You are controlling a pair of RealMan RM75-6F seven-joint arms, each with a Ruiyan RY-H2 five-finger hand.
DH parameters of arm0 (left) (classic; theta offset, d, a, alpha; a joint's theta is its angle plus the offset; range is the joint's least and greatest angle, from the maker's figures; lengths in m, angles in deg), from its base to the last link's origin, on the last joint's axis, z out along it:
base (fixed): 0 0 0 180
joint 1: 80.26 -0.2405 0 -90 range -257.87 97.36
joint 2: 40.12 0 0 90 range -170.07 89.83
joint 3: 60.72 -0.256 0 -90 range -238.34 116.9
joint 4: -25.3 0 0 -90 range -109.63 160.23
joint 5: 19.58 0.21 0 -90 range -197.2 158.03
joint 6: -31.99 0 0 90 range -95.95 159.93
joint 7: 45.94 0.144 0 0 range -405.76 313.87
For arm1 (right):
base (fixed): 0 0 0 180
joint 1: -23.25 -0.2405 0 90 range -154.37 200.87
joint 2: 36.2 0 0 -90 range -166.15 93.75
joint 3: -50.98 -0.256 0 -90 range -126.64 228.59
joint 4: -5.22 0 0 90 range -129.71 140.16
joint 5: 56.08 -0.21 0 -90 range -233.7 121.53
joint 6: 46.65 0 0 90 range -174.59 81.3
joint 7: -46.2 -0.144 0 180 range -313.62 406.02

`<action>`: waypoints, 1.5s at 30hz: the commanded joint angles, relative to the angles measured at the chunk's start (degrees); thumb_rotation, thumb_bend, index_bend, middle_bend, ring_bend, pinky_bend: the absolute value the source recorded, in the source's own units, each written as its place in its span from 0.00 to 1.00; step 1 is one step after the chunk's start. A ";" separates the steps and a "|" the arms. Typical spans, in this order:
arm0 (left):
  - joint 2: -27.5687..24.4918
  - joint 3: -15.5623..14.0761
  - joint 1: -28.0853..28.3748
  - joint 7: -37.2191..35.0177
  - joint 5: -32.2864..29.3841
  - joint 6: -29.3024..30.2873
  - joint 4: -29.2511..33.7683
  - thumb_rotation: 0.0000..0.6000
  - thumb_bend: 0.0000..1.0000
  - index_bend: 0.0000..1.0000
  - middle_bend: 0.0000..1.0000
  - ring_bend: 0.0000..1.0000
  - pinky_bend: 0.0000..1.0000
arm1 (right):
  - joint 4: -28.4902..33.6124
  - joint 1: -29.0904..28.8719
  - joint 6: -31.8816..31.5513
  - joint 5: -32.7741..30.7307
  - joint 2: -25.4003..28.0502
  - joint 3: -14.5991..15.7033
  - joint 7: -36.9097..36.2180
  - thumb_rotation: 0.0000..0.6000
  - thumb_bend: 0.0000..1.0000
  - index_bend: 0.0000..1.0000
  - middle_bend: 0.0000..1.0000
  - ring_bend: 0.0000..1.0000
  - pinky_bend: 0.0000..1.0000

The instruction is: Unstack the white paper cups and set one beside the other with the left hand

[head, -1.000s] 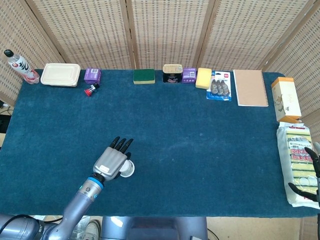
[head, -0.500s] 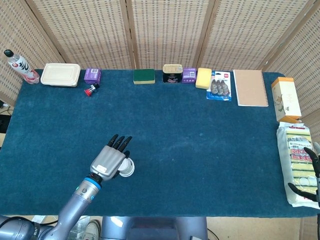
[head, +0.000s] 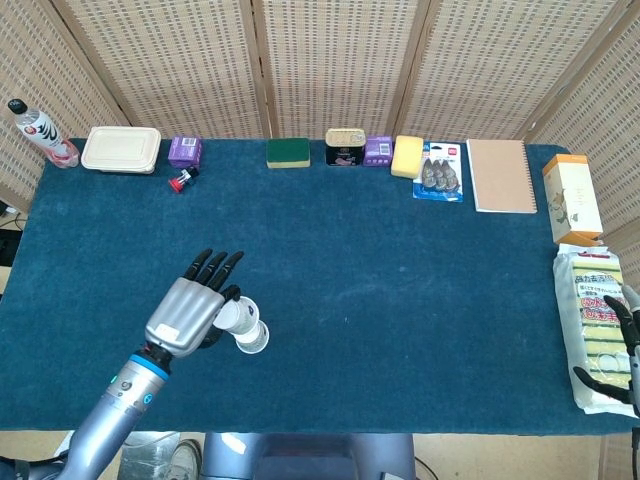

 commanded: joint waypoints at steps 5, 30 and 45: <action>-6.42 -0.82 -2.80 -7.94 2.31 -2.71 -2.90 1.00 0.21 0.40 0.00 0.00 0.02 | 0.31 -0.07 0.21 0.24 -0.04 0.24 0.48 1.00 0.00 0.08 0.00 0.00 0.00; 4.10 -2.56 -4.23 -14.46 -0.17 -11.67 -20.14 1.00 0.21 0.40 0.00 0.00 0.02 | 0.75 -0.07 0.71 -0.30 0.51 0.35 -0.12 1.00 0.00 0.08 0.00 0.00 0.00; 7.36 -2.92 -3.91 -9.74 -1.15 -10.47 -20.69 1.00 0.22 0.40 0.00 0.00 0.02 | 0.89 -0.09 0.83 -0.31 0.72 0.40 -0.54 1.00 0.00 0.08 0.00 0.00 0.00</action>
